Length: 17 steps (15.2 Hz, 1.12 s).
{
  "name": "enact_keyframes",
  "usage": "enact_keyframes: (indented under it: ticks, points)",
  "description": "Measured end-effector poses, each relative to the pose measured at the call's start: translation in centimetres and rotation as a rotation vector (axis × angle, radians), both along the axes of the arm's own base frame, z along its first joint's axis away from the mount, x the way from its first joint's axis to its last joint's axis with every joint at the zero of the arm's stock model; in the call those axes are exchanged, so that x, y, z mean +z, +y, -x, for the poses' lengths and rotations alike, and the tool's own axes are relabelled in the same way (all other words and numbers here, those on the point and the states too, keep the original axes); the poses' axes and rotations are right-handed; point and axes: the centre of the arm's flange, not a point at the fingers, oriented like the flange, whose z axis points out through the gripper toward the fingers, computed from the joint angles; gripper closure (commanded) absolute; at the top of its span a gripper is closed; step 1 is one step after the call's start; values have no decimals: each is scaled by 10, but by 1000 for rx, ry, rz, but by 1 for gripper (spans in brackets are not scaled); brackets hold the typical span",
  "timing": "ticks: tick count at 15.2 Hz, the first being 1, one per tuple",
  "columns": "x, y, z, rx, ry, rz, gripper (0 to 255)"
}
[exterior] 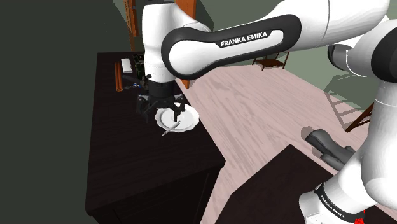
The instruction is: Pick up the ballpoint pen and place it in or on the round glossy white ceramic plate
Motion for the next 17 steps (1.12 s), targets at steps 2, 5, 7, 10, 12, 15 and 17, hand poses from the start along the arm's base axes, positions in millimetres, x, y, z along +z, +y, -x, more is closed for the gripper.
enact_keyframes:
  ticks: [2,5,7,10,12,15,17]
  points:
    - [0,0,0,0,0,0,0]
    - [0,0,0,0,0,0,255]
    - [0,0,0,0,0,0,255]
    - [0,0,0,0,0,0,255]
    - [0,0,0,0,0,0,255]
    - [-3,-5,-3,-37,5,-6,0]
    - [-16,-23,-17,-170,20,-26,0]
